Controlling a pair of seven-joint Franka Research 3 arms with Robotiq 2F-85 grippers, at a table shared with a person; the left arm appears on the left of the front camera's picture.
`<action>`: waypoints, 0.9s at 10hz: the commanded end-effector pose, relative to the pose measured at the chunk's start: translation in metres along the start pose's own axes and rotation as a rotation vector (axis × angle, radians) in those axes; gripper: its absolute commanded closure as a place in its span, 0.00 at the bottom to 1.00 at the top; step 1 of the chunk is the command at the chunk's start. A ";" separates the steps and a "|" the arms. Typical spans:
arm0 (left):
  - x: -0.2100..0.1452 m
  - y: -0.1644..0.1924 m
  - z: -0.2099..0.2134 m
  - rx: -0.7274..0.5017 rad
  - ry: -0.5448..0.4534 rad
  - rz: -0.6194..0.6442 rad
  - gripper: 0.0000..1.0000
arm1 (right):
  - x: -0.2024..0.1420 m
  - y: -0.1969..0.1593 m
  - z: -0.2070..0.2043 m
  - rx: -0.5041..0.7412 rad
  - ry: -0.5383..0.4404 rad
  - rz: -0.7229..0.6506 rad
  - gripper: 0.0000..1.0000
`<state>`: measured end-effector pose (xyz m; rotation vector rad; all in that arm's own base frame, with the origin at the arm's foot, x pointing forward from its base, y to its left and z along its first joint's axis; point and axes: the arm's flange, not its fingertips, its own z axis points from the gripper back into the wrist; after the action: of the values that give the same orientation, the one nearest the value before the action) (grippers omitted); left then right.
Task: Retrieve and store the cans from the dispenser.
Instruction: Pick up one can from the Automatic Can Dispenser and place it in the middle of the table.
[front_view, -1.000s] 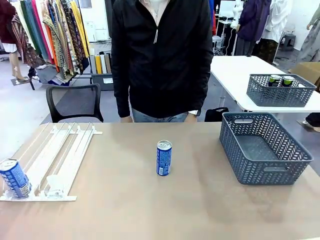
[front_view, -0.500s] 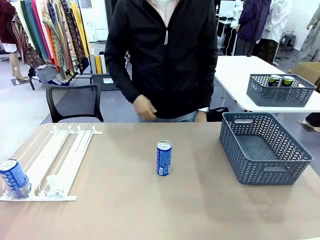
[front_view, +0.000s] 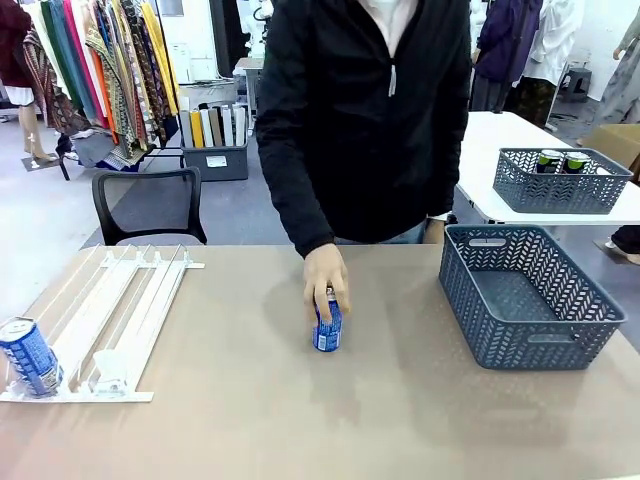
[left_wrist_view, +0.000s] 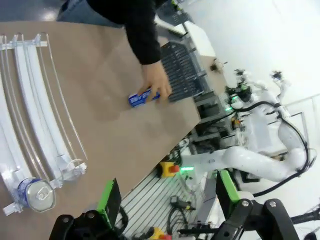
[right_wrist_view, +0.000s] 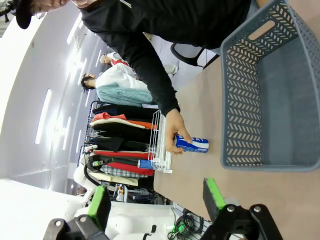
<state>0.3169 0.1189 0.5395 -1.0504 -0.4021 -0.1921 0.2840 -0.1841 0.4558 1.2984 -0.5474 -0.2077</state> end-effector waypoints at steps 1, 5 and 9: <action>-0.036 -0.010 -0.021 0.242 0.053 -0.090 0.00 | 0.004 0.003 -0.001 0.026 -0.016 0.011 0.00; -0.084 -0.010 -0.034 0.759 0.187 -0.107 0.00 | 0.004 0.003 -0.001 0.026 -0.016 0.011 0.00; -0.067 0.007 -0.081 0.855 0.306 -0.107 0.00 | 0.004 0.003 -0.001 0.026 -0.016 0.011 0.00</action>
<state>0.2815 0.0609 0.5024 -0.1638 -0.2146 -0.2753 0.2840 -0.1839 0.4559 1.2984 -0.5473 -0.2073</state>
